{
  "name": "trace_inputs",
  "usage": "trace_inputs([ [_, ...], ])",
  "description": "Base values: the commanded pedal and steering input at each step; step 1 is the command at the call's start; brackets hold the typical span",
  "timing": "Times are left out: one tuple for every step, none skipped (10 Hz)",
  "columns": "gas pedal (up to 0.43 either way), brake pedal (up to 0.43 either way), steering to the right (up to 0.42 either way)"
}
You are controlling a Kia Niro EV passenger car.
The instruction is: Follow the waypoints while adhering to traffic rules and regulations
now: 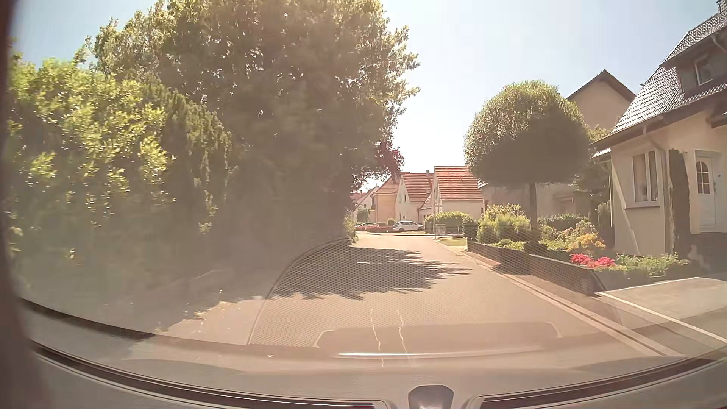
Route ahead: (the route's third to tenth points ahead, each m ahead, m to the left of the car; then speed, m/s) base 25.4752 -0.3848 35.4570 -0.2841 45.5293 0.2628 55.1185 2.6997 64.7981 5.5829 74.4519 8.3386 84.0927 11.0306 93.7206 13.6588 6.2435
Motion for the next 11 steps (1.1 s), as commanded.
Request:
trace_inputs([
  [0.087, 0.006, 0.049],
  [0.087, 0.006, 0.049],
  [0.087, 0.006, 0.049],
  [0.087, 0.006, 0.049],
  [0.087, 0.006, 0.049],
  [0.087, 0.006, 0.048],
  [0.087, 0.006, 0.044],
  [0.087, 0.006, 0.036],
  [0.087, 0.006, 0.028],
  [0.087, 0.006, 0.019],
  [0.087, 0.006, 0.013],
])
